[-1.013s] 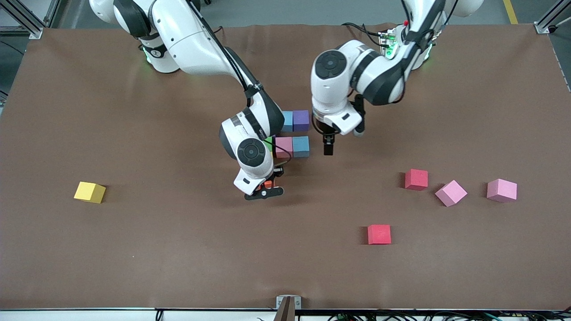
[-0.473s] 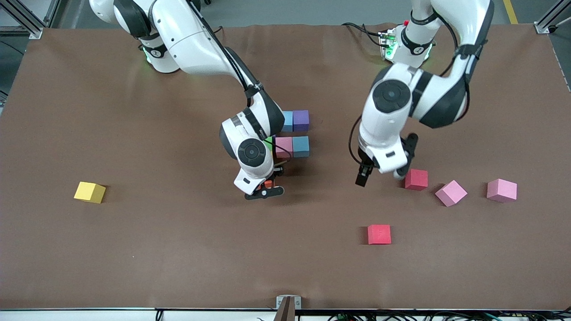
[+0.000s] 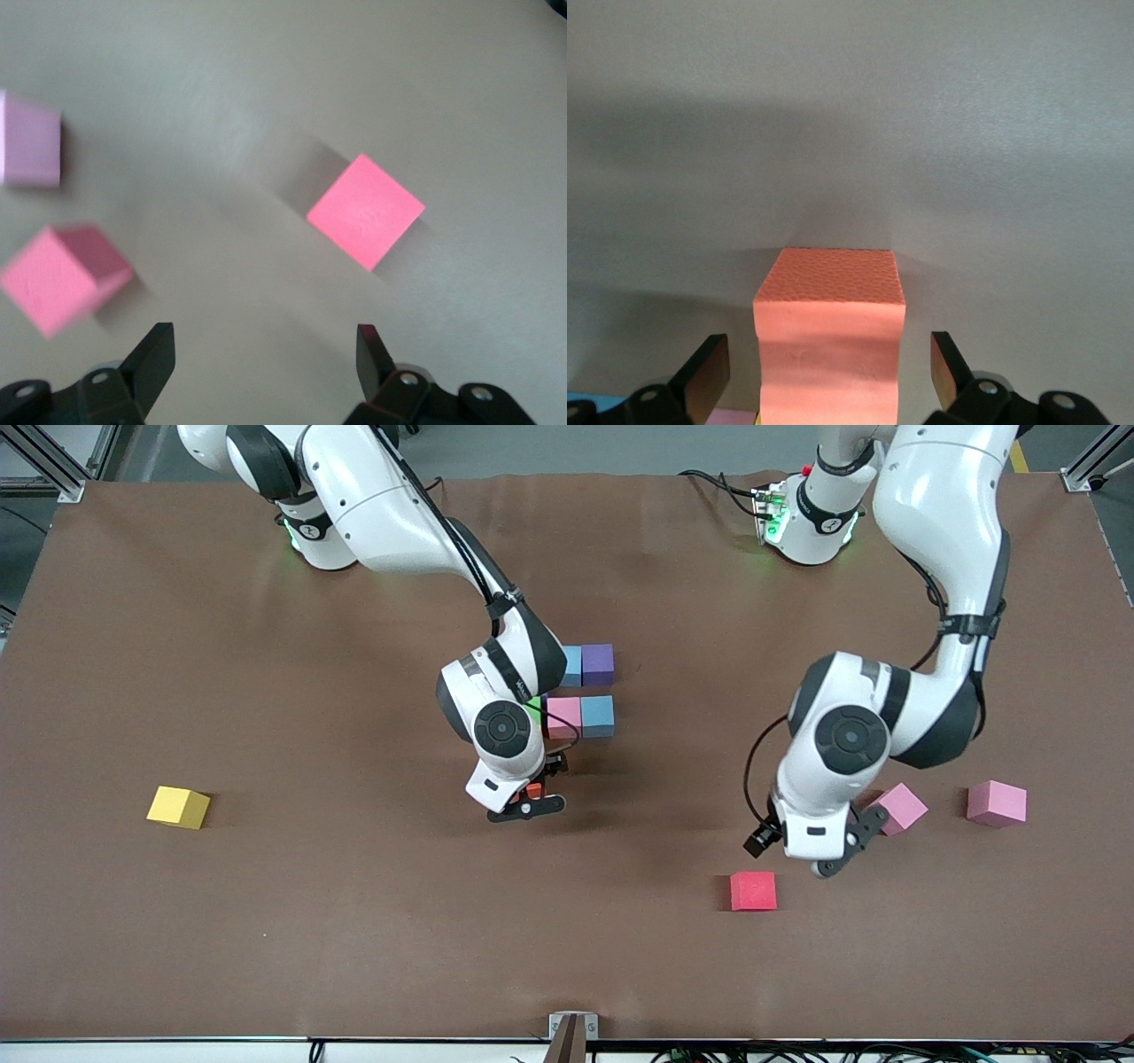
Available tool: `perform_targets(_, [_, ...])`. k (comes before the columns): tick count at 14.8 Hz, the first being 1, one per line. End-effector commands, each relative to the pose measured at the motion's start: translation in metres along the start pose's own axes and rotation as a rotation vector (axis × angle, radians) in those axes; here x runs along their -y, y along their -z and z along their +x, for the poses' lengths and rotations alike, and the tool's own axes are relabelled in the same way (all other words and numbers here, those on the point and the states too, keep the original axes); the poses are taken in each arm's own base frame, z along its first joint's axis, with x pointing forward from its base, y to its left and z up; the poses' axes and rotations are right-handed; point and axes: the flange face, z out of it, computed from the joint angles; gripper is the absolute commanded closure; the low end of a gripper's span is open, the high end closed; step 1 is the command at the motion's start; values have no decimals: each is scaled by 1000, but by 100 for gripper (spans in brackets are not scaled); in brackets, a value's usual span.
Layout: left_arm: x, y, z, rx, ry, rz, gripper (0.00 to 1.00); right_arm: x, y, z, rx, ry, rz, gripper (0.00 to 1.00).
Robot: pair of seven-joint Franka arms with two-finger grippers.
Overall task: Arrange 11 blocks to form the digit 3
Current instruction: 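Grasp the red cube with the left gripper while the right gripper withdraws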
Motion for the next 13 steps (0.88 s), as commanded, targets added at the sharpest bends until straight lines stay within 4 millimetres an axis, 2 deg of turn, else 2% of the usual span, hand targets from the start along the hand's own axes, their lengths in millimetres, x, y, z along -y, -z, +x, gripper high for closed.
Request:
perform_targets(1, [-17,3,15,-29,-236,-23,6,-9,23,6,22,-6,-1,0])
perform_targets(3, [-24,-7,37,-63,-358,-55,6,-28,60,11,7,-34,29,0])
perform_targets(4, [-26,-17,39,-77,-435,-66,6,-40,81,13,0,-48,43,0])
perform_targets(7, [-30,-40,42,-98,-595,-83,6,-96,144,10,40,-84,63,0])
perform_targets(9, [-25,-54,52,-112,-650,-111,6,-133,183,0,43,-99,82,0])
perform_targets(10, [-23,-64,55,-107,-659,-130,6,-160,203,-6,45,-113,97,0])
perform_targets(13, [-19,-81,63,-79,-673,-210,6,-228,255,-38,85,-114,123,0])
